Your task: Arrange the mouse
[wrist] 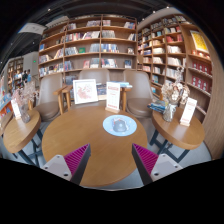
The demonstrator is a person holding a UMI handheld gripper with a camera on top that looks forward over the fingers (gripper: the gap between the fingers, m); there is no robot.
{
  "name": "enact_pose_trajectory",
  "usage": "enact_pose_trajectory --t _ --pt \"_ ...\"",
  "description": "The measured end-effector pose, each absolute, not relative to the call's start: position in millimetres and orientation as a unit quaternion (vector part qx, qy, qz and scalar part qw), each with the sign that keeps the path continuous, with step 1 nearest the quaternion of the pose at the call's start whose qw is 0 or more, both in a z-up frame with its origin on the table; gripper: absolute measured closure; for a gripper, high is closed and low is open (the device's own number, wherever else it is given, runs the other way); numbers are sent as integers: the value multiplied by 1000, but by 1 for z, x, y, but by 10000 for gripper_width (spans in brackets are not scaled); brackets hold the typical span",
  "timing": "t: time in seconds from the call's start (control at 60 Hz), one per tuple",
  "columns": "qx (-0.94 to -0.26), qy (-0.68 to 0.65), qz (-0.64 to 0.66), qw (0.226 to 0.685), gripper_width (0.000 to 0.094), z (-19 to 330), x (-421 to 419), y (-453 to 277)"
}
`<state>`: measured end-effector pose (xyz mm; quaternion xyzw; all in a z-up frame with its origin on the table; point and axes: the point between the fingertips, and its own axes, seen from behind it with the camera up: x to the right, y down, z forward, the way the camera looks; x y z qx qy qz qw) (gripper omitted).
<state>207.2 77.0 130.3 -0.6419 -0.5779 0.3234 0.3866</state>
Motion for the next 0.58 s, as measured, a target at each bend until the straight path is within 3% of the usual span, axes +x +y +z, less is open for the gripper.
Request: enact_pose_trajectory --t 0.267,0.583 --pt "-627 -596 317 388 82 132 275 56" --pt "-615 -592 331 403 85 150 296 51"
